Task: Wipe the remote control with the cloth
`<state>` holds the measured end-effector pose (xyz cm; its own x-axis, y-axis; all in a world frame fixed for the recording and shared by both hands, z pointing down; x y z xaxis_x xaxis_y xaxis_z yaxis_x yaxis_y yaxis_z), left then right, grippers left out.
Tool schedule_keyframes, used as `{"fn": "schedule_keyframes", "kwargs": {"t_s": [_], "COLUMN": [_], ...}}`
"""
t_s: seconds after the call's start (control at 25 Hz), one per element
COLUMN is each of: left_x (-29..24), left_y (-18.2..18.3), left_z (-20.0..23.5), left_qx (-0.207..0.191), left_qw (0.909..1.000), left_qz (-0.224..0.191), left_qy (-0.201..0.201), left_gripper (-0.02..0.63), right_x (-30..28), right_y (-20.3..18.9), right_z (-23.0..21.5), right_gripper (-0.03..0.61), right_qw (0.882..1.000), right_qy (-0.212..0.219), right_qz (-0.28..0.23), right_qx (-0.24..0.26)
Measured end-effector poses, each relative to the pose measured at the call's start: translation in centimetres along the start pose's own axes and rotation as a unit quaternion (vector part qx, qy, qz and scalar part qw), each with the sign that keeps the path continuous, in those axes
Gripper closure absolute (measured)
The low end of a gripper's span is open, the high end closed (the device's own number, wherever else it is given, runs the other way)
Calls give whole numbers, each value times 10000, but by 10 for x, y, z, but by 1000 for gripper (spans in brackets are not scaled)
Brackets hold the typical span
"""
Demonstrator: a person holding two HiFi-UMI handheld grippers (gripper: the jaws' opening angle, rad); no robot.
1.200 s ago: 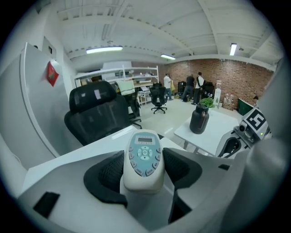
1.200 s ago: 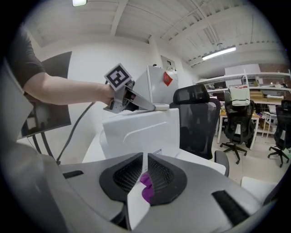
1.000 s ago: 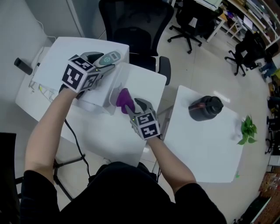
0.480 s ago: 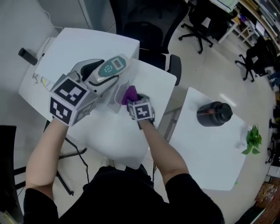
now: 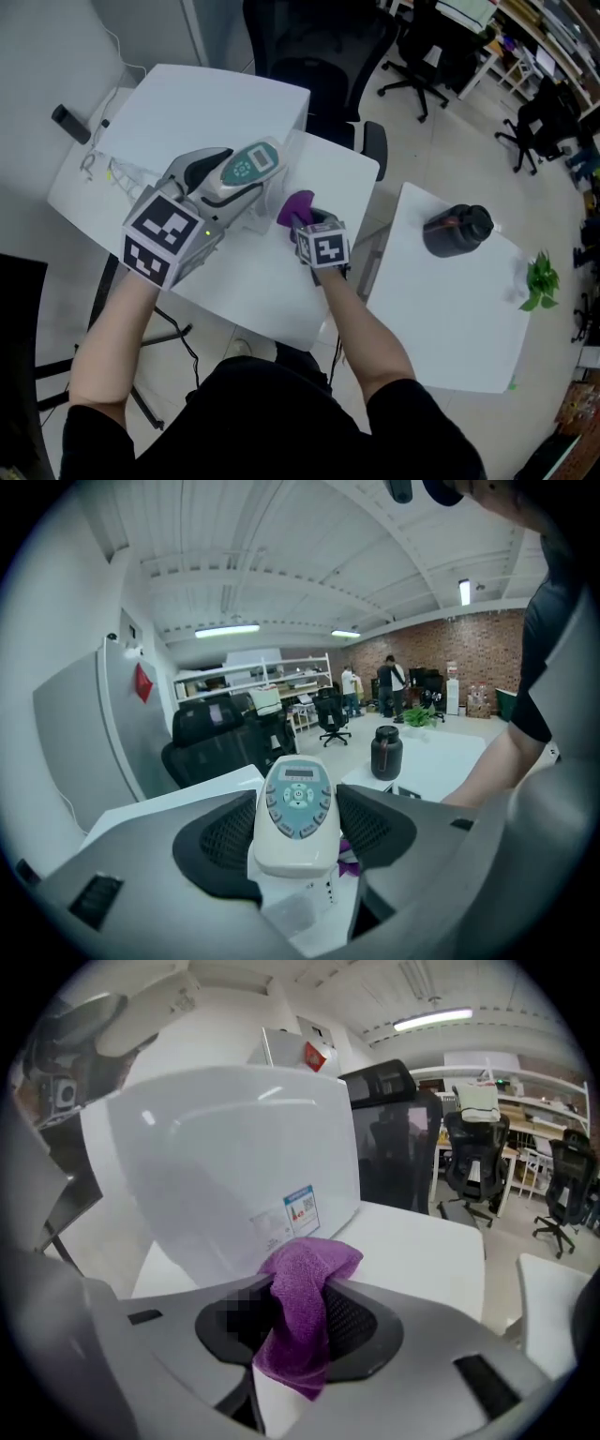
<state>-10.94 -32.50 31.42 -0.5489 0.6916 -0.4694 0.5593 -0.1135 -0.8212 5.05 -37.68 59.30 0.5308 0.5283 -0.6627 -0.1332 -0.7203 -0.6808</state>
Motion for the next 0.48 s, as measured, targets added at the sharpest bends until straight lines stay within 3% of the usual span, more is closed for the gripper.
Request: {"fn": "schedule_keyframes", "kwargs": {"t_s": [0.2, 0.48], "left_x": [56, 127], "left_y": [-22, -90], "left_z": [-35, -94], "left_qx": [134, 357], "left_qw": [9991, 9975], "left_qz": [-387, -611], "left_qy": [-97, -40], "left_gripper": [353, 353], "right_x": [91, 185], "right_y": [-15, -56], "right_z": [54, 141], "right_gripper": [428, 428], "right_qw": [9976, 9909], "right_qy": [-133, -434], "right_qz": [-636, -1205], "right_qx": [225, 418]}}
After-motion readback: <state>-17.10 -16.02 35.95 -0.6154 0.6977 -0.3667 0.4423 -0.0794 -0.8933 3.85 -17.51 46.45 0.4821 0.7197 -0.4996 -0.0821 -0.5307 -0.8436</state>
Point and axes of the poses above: the fingertips, and each gripper's own axes: x backward along the fingers, z to its left, y out of its top, the point moved 7 cm from there along x, backward along the fingers, and after that the axes turned 9 degrees about -x, right-handed, at the moved point
